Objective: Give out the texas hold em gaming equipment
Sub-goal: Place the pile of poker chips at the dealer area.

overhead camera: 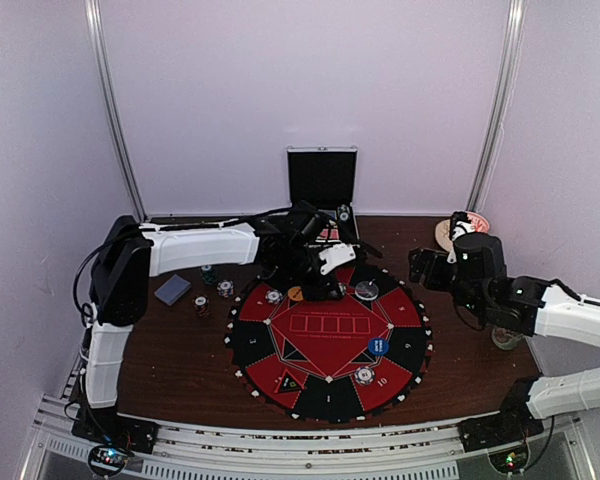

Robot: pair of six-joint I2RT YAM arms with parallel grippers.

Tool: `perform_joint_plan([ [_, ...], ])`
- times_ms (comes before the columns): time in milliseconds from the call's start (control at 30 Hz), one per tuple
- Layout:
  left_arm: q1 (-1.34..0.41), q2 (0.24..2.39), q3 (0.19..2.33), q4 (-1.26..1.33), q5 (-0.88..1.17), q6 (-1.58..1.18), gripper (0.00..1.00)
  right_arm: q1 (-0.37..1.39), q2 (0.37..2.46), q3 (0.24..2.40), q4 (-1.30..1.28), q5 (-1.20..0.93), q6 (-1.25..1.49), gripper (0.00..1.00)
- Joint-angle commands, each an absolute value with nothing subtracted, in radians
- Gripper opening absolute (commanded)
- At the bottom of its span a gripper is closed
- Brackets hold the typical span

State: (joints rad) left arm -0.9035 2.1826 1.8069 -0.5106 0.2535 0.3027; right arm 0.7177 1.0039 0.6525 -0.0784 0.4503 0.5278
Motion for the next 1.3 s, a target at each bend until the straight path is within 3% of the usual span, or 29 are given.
perform_joint_plan([
  [0,-0.953,2.270,1.943,-0.496,0.222,0.258,0.21,0.712,0.929,0.624,-0.085,0.528,0.562,1.00],
  [600,-1.041,2.656,2.429,-0.446,0.089,0.325,0.20,0.712,0.752,0.612,-0.116,0.567,0.592,0.99],
  [1267,-1.032,2.833,2.596,-0.380,0.016,0.396,0.17,0.713,0.732,0.598,-0.089,0.522,0.581,0.96],
])
